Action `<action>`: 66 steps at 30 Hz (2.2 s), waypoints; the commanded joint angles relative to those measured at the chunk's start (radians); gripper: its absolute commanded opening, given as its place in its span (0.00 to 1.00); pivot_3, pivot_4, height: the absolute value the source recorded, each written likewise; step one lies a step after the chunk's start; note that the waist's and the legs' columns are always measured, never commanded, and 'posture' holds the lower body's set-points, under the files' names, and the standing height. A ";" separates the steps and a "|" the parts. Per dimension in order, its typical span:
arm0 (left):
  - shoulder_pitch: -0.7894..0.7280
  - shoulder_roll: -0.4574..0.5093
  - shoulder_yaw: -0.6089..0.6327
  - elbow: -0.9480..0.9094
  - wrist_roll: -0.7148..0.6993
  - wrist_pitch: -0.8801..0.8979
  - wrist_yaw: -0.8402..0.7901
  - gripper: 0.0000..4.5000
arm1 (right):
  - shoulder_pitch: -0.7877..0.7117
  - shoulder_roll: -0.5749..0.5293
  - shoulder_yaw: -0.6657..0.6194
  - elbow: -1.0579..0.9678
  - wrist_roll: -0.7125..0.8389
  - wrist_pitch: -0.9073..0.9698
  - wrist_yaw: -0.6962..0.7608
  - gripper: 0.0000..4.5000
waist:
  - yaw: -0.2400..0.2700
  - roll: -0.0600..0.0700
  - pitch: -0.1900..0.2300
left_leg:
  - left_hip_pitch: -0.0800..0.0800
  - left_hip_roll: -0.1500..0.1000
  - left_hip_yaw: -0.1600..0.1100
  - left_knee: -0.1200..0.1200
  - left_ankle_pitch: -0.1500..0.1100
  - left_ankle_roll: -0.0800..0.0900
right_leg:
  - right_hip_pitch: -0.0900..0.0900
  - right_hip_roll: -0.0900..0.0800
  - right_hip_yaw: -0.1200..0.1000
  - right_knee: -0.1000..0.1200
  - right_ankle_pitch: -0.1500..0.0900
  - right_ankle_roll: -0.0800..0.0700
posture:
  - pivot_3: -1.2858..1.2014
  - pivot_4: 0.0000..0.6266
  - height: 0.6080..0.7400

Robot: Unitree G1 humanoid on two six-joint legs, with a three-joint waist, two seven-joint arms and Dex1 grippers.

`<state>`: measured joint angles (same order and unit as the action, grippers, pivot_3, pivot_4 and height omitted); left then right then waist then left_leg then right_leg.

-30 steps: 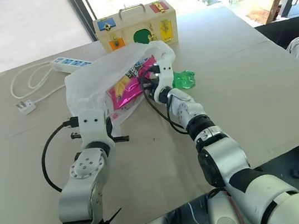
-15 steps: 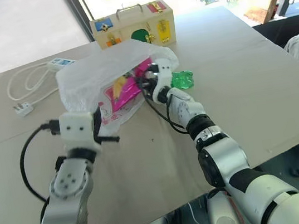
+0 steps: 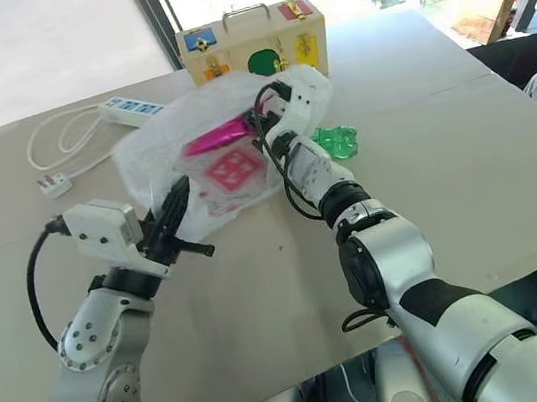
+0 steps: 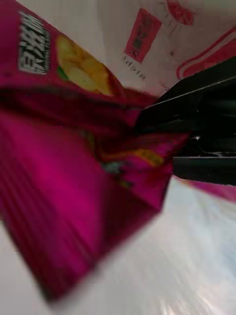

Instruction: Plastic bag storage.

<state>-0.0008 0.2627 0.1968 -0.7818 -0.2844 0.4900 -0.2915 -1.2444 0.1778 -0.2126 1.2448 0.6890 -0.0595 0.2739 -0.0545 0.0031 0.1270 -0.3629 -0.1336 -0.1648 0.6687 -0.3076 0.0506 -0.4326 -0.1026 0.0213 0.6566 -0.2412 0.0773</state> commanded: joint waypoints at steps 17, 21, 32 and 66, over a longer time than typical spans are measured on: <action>-0.310 0.062 0.093 0.361 -0.067 -0.070 0.016 0.00 | 0.315 -0.174 0.373 -0.905 -0.165 0.637 0.631 0.99 | -0.015 -0.002 -0.001 | -0.004 -0.002 -0.009 0.003 0.000 0.000 | 0.001 -0.003 -0.005 0.003 0.000 0.000 | 0.52 0.24 1.00; -0.313 0.041 0.097 0.370 -0.071 -0.069 0.048 0.00 | 0.347 -0.275 0.286 -1.076 -0.097 0.686 0.640 0.99 | -0.011 -0.002 -0.001 | -0.005 -0.003 -0.009 0.008 0.000 0.000 | 0.001 -0.003 -0.006 0.000 0.000 0.000 | 0.52 0.24 1.00; -0.268 0.035 0.133 0.330 -0.057 -0.031 0.142 0.00 | 0.432 -0.822 0.158 -0.927 -0.227 0.506 0.869 0.99 | 0.021 -0.004 -0.001 | -0.005 -0.001 -0.006 0.010 0.000 -0.001 | 0.003 -0.006 -0.005 -0.002 0.000 0.000 | 0.52 0.24 1.00; -0.247 -0.001 0.070 0.290 -0.052 -0.061 0.200 0.00 | -0.035 -0.450 0.536 0.127 -1.075 -0.161 0.536 0.99 | -0.002 -0.010 0.002 | 0.000 0.001 0.001 0.007 0.000 0.000 | 0.003 0.000 0.001 -0.002 0.001 0.001 | 0.52 0.24 1.00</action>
<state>-0.2621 0.2620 0.2480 -0.4266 -0.3418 0.4500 -0.1037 -1.2772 -0.2815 0.2882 1.3518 -0.3348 -0.2488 0.8099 -0.0564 -0.0071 0.1286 -0.3626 -0.1327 -0.1635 0.6757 -0.3076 0.0501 -0.4299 -0.1030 0.0226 0.6547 -0.2398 0.0786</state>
